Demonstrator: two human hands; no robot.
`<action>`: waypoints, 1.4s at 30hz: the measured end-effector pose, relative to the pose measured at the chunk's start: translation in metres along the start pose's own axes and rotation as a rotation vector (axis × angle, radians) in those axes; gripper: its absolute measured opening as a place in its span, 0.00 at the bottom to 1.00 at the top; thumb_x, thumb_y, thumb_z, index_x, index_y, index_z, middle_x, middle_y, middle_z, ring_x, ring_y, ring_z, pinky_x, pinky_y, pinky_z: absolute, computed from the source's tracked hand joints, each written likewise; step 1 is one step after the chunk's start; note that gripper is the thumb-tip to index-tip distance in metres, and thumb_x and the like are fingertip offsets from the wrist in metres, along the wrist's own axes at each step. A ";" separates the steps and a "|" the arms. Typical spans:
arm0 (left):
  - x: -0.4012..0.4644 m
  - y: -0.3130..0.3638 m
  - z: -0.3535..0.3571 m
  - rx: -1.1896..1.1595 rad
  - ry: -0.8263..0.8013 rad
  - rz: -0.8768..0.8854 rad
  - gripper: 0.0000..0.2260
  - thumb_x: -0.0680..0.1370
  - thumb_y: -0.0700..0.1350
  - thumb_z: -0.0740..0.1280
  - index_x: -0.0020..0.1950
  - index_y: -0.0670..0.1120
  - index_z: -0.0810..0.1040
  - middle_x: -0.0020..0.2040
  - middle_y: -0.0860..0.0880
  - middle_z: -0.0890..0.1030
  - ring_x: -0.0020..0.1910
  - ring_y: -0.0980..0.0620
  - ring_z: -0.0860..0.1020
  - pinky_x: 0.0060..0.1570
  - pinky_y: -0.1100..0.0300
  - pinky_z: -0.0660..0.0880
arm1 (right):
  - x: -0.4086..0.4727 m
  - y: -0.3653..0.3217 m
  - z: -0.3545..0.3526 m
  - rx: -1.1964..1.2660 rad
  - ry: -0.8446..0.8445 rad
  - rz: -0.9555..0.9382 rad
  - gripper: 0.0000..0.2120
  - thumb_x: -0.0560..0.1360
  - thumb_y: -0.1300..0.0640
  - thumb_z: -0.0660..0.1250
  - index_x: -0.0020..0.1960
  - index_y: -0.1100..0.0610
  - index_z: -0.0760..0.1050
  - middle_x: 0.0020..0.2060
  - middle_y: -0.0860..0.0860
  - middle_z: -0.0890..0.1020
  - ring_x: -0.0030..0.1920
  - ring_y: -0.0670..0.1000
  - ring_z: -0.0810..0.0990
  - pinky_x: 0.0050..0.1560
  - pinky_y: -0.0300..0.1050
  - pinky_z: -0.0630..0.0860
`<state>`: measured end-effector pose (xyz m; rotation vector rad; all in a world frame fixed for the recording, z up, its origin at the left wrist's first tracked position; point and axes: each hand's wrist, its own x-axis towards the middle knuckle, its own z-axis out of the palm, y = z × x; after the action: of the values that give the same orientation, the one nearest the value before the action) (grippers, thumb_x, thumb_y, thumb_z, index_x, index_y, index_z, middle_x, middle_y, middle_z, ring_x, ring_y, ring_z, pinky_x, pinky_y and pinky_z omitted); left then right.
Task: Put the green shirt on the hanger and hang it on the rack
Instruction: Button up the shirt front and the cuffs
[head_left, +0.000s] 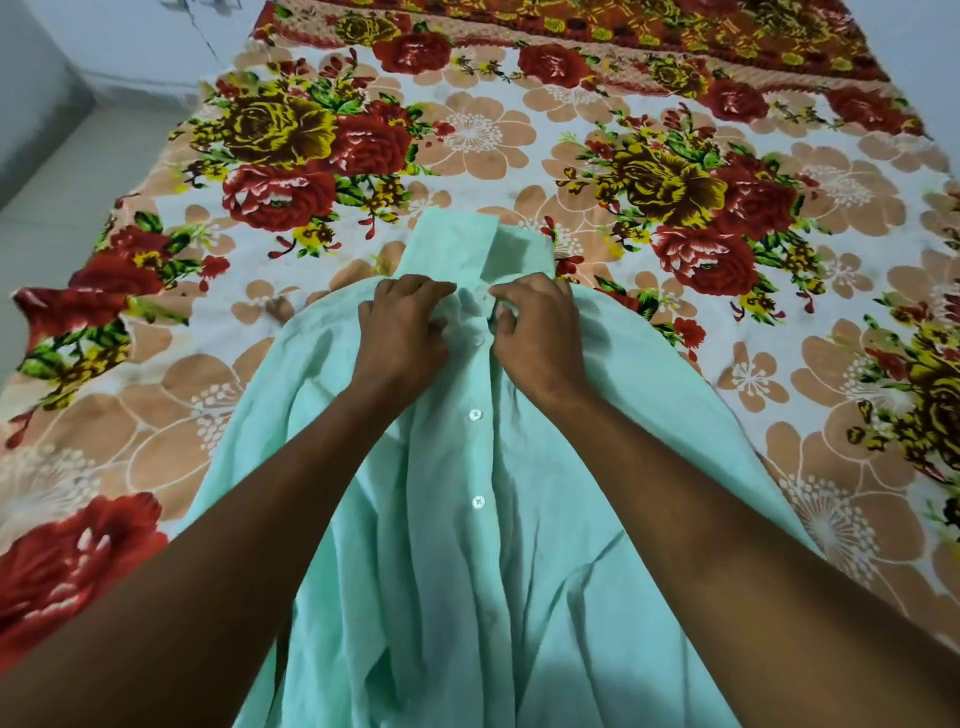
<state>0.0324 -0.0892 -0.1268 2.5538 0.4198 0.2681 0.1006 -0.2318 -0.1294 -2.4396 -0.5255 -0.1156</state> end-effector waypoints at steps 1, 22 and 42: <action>-0.008 -0.002 -0.006 0.062 -0.014 0.017 0.21 0.78 0.38 0.66 0.71 0.47 0.77 0.71 0.44 0.77 0.70 0.39 0.70 0.65 0.44 0.66 | -0.006 -0.004 -0.001 -0.039 0.005 -0.027 0.15 0.78 0.62 0.65 0.64 0.56 0.81 0.59 0.54 0.81 0.62 0.59 0.75 0.63 0.55 0.73; -0.395 -0.072 -0.139 0.306 0.070 -0.094 0.25 0.74 0.37 0.54 0.68 0.36 0.78 0.68 0.36 0.79 0.67 0.35 0.76 0.67 0.42 0.72 | -0.345 -0.153 0.000 -0.127 -0.358 -0.650 0.19 0.81 0.56 0.60 0.70 0.60 0.76 0.70 0.55 0.78 0.72 0.58 0.73 0.71 0.54 0.67; -0.625 -0.092 -0.139 -0.045 0.160 -0.351 0.13 0.72 0.31 0.69 0.55 0.39 0.81 0.49 0.42 0.80 0.49 0.40 0.77 0.47 0.54 0.71 | -0.547 -0.200 -0.001 -0.112 -0.513 -0.673 0.19 0.75 0.47 0.72 0.60 0.57 0.80 0.53 0.53 0.80 0.56 0.57 0.78 0.54 0.53 0.73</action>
<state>-0.6098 -0.1664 -0.1251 2.3701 0.8991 0.3462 -0.4805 -0.2753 -0.1281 -2.2864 -1.5887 0.2170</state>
